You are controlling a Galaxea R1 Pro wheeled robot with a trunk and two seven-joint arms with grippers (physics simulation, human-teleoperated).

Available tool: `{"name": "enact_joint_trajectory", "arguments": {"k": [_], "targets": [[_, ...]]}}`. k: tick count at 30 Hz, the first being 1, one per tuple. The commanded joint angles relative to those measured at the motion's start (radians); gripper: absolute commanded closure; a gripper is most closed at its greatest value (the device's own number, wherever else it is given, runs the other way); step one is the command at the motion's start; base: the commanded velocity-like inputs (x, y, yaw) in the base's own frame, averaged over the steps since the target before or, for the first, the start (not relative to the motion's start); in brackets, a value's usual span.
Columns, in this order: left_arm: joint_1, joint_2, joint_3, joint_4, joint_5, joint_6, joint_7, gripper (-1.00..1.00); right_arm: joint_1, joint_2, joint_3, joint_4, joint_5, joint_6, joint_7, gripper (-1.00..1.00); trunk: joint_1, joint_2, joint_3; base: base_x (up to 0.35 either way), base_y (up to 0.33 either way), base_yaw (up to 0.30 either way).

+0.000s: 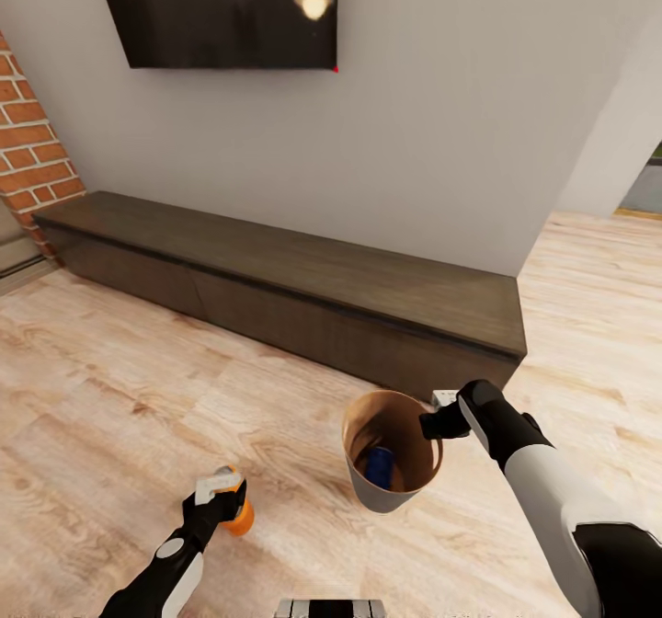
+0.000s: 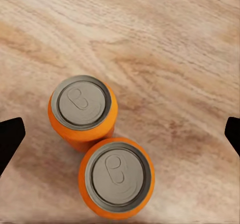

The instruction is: Put the three can of soda from the living room inside the tash can in the kitchen.

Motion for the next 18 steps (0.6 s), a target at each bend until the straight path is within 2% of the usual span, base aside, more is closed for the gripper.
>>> {"name": "enact_joint_trajectory", "arguments": {"k": [1, 9, 13, 18], "targets": [[0.000, 0.000, 0.000, 0.000, 0.000, 0.000, 0.000, -1.00, -0.001, 0.001, -0.002, 0.000, -0.029, 0.005, 0.006, 1.00, 0.000, 0.000, -0.004, 0.000, 0.000, 0.000], [0.000, 0.000, 0.001, 0.000, 0.000, 0.000, -0.001, -1.00, -0.001, 0.001, -0.002, 0.000, -0.029, 0.004, 0.006, 1.00, 0.004, -0.002, -0.035, 0.000, 0.000, 0.000], [0.000, 0.000, 0.000, 0.000, 0.000, 0.000, 0.000, -1.00, -0.001, 0.001, -0.002, 0.000, -0.028, 0.004, 0.006, 1.00, 0.004, -0.002, -0.035, 0.000, 0.000, 0.000], [0.000, 0.000, -0.002, 0.000, 0.000, 0.000, -0.001, -1.00, -0.001, 0.001, -0.002, 0.000, -0.028, 0.004, 0.006, 1.00, 0.006, -0.003, -0.054, 0.000, 0.000, 0.000]]}}
